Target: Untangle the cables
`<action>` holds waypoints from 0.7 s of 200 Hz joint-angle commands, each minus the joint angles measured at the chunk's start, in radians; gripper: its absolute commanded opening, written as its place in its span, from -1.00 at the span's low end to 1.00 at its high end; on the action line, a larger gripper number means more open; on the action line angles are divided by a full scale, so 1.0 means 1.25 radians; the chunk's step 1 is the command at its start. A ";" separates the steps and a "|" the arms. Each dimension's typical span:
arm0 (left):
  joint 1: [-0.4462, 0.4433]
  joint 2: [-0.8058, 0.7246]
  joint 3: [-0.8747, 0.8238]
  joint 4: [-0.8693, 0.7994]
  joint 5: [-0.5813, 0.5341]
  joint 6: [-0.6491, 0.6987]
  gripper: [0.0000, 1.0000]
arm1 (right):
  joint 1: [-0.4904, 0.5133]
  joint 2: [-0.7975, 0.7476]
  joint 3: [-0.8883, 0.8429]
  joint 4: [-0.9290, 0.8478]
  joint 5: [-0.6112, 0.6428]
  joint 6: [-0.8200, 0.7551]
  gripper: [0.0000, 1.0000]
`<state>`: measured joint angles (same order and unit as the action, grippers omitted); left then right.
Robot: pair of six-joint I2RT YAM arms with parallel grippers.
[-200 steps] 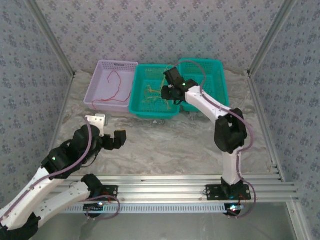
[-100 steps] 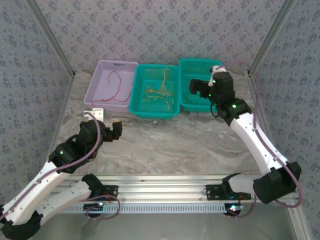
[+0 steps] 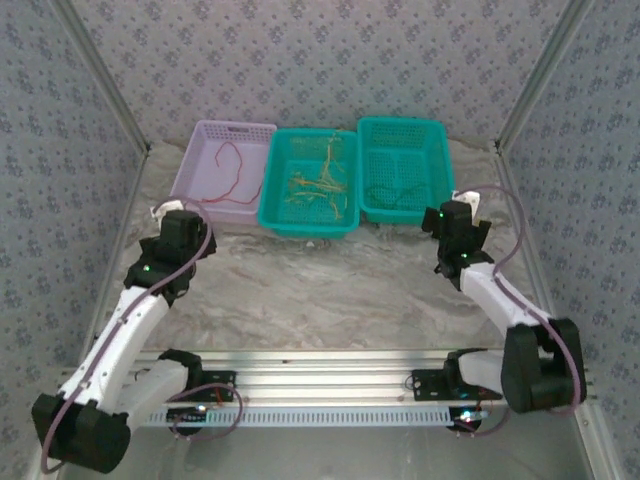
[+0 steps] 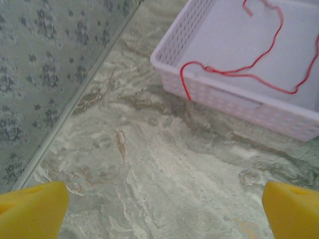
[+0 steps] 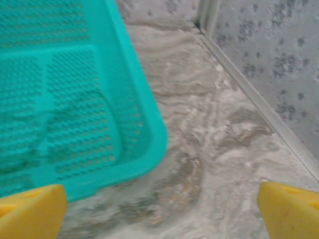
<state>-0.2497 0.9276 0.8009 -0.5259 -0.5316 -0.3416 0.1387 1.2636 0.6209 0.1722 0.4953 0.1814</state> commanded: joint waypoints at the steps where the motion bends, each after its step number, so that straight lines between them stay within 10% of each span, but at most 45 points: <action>1: 0.036 0.001 -0.001 0.060 0.020 -0.004 0.99 | -0.024 0.089 -0.026 0.152 0.094 -0.059 1.00; 33: 0.069 0.017 -0.039 0.129 -0.007 0.025 1.00 | -0.042 0.172 -0.050 0.232 0.130 -0.069 1.00; 84: 0.136 0.080 -0.077 0.229 0.019 0.048 1.00 | -0.088 0.188 -0.104 0.363 -0.091 -0.095 1.00; 116: 0.169 0.132 -0.144 0.412 0.031 0.110 1.00 | -0.110 0.238 -0.240 0.683 -0.214 -0.148 1.00; 140: 0.194 0.175 -0.245 0.648 0.087 0.166 1.00 | -0.099 0.223 -0.217 0.610 -0.178 -0.141 1.00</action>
<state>-0.0380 1.1034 0.5884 -0.0402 -0.5022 -0.2249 0.0154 1.5196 0.3515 0.7742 0.3004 0.0364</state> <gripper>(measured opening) 0.996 0.997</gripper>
